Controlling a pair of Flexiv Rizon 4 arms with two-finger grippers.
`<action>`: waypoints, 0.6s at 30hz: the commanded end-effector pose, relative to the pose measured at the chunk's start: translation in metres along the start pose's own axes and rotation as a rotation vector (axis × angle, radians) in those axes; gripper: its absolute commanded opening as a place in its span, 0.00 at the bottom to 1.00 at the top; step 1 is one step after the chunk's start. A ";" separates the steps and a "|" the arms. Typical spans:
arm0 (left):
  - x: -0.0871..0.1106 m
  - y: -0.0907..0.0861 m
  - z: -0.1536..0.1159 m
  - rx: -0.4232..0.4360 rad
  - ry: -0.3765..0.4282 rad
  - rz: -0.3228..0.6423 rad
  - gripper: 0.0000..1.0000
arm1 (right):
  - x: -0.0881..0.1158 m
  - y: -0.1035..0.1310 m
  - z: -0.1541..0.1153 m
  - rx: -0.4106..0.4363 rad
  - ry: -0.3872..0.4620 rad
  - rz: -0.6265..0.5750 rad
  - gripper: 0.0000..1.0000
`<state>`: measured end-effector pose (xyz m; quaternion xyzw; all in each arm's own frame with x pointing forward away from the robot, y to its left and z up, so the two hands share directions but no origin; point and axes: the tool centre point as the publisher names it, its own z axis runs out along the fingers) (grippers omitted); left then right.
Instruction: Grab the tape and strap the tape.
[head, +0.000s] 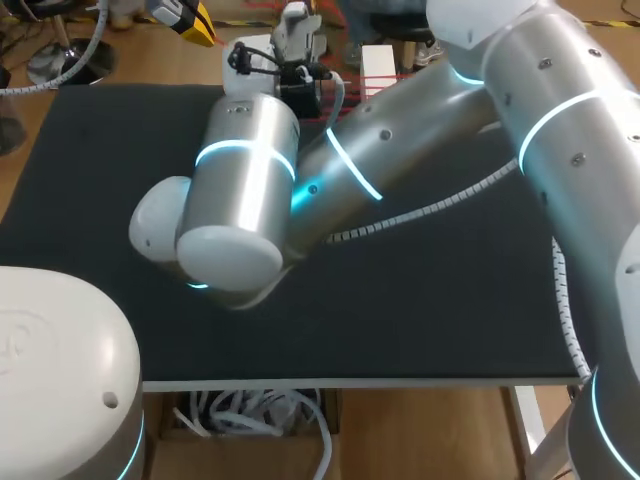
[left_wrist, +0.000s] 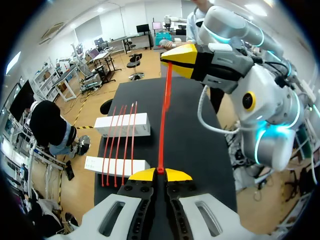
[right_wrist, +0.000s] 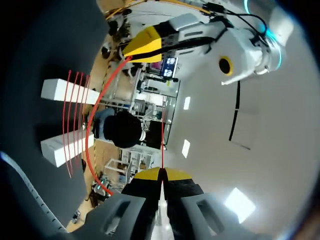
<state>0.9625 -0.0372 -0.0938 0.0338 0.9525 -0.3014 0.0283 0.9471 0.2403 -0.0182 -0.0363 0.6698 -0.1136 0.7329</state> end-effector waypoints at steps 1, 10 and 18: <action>-0.001 0.000 -0.001 -0.003 0.003 -0.001 0.00 | -0.010 0.002 0.000 -0.002 0.025 -0.079 0.00; -0.001 0.000 -0.001 -0.003 0.003 -0.001 0.00 | -0.026 -0.003 -0.004 -0.013 0.023 -0.280 0.00; -0.001 0.000 -0.001 -0.003 0.003 -0.001 0.00 | -0.031 -0.007 -0.007 -0.022 0.022 -0.378 0.00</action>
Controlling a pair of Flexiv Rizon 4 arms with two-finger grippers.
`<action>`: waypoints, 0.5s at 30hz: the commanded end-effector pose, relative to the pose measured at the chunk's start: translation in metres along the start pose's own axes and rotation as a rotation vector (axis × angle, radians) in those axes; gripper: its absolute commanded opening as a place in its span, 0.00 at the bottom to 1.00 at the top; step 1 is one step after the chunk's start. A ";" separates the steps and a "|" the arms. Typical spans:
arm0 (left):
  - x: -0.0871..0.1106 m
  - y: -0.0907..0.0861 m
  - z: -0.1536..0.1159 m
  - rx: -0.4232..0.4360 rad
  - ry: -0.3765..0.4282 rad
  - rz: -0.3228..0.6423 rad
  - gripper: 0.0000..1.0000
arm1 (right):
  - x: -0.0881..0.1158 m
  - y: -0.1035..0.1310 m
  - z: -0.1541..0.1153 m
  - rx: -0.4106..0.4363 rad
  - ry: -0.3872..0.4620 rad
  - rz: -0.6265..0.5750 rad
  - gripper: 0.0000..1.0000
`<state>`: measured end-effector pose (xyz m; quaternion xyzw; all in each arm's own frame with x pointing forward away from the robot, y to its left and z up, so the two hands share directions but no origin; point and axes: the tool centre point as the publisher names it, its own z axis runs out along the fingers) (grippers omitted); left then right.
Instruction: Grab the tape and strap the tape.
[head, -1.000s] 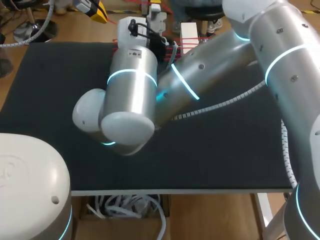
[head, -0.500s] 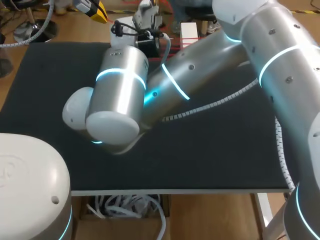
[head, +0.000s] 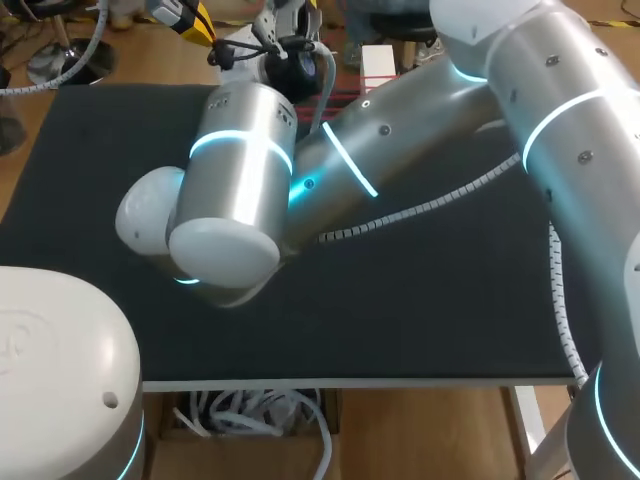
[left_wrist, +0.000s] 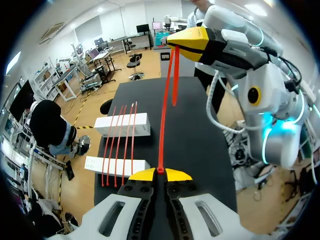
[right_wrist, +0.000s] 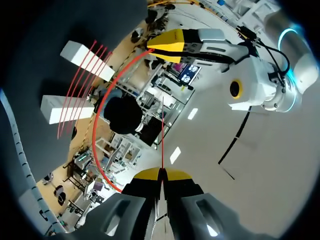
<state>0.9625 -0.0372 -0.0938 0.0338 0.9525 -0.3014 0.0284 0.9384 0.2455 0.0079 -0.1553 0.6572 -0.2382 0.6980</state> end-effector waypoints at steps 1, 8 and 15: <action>-0.001 0.000 -0.001 -0.003 0.003 -0.001 0.00 | -0.002 -0.007 -0.001 -0.021 0.010 -0.032 0.00; -0.001 0.000 -0.001 -0.003 0.003 -0.001 0.00 | 0.000 -0.006 -0.002 -0.027 0.039 -0.118 0.00; -0.001 0.000 -0.001 -0.003 0.003 -0.001 0.00 | 0.003 -0.001 -0.001 -0.014 0.051 -0.140 0.00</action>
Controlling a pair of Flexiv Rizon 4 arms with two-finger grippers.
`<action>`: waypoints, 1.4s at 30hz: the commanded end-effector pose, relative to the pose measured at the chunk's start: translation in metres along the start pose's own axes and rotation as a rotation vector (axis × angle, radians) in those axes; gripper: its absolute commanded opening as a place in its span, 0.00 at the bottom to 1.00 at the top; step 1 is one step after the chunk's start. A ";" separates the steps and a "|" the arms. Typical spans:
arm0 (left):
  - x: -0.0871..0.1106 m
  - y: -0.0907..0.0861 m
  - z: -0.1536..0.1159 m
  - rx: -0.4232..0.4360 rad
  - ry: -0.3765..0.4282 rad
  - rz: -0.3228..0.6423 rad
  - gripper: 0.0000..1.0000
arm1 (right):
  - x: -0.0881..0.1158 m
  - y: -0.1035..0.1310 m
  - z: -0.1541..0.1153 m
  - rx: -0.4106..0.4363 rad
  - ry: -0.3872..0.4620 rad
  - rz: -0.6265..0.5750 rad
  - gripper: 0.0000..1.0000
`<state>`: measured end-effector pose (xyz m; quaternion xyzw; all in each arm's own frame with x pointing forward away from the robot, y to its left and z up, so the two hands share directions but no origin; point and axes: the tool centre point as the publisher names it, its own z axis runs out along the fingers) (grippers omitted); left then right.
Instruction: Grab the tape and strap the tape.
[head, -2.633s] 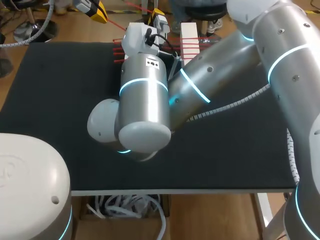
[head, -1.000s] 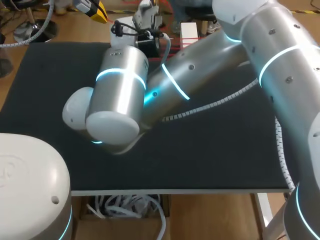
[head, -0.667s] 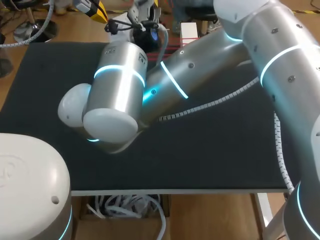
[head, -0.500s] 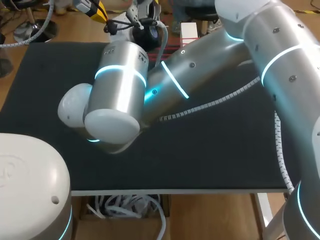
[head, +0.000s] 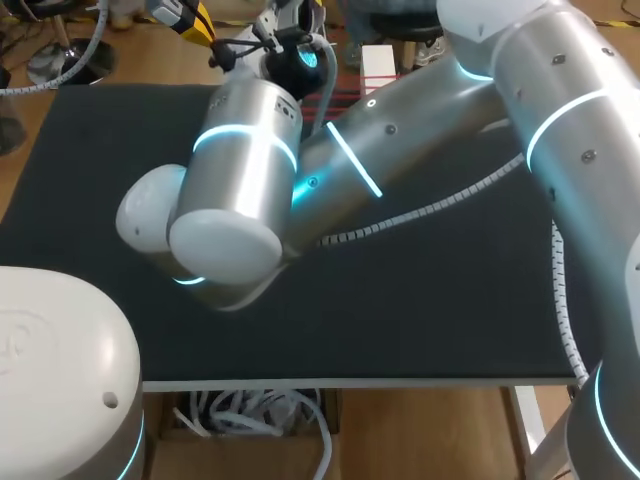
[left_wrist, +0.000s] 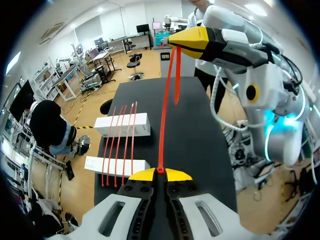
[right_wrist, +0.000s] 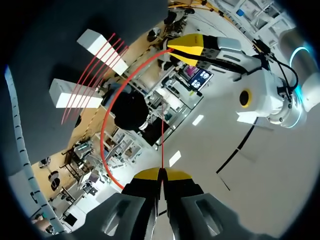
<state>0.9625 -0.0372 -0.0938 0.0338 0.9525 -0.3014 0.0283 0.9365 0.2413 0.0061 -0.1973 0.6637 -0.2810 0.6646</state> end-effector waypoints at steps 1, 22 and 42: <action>-0.001 0.000 -0.001 -0.003 0.003 -0.001 0.00 | -0.001 0.003 0.001 0.004 0.004 -0.013 0.00; -0.001 0.000 -0.001 -0.003 0.003 -0.001 0.00 | -0.015 0.043 0.008 0.002 -0.003 -0.047 0.00; -0.001 0.000 -0.001 -0.003 0.003 -0.001 0.00 | -0.017 0.062 0.012 0.003 -0.008 -0.066 0.00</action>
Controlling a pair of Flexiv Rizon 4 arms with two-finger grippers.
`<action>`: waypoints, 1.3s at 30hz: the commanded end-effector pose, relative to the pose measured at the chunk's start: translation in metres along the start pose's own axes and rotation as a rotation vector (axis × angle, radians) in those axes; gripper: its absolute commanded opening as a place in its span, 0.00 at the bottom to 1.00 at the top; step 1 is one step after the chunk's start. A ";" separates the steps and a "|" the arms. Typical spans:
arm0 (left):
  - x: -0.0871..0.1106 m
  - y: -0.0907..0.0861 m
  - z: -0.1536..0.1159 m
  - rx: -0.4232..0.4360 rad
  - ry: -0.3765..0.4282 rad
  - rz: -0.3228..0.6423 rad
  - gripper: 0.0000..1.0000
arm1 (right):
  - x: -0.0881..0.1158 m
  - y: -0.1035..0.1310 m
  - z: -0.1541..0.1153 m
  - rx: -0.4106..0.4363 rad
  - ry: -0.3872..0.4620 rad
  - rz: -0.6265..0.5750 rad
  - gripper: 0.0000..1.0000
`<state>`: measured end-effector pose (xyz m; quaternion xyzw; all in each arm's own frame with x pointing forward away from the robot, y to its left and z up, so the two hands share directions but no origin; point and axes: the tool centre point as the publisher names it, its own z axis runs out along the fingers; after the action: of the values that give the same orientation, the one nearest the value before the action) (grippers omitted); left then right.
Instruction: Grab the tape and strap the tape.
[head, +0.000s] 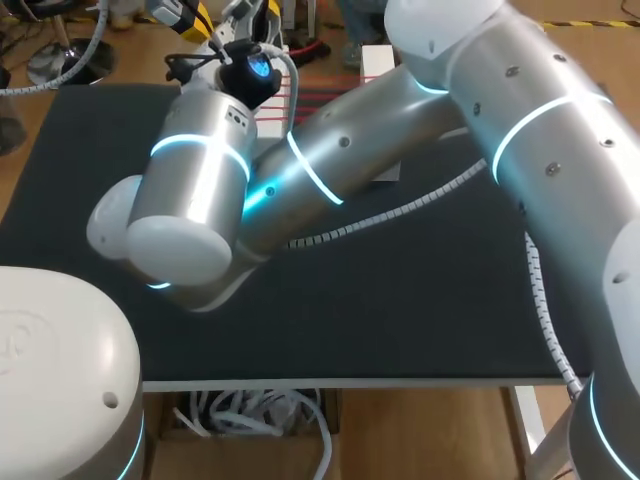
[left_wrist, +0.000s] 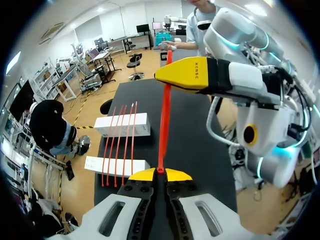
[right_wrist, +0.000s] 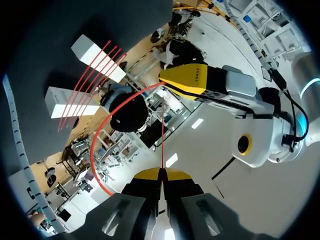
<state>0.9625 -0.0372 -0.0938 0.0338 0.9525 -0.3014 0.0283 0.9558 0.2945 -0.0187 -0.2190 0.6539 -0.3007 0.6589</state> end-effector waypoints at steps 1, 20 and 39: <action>-0.001 0.000 -0.001 -0.003 0.003 -0.001 0.00 | -0.002 0.003 0.000 0.002 0.001 -0.004 0.00; -0.001 0.000 -0.001 -0.003 0.003 -0.001 0.00 | -0.002 0.013 0.001 0.001 0.001 -0.011 0.00; -0.001 0.000 -0.001 -0.003 0.003 -0.001 0.00 | -0.004 0.021 0.002 0.002 0.006 -0.014 0.00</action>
<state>0.9626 -0.0371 -0.0939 0.0338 0.9525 -0.3013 0.0284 0.9600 0.3104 -0.0307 -0.2221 0.6539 -0.3043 0.6561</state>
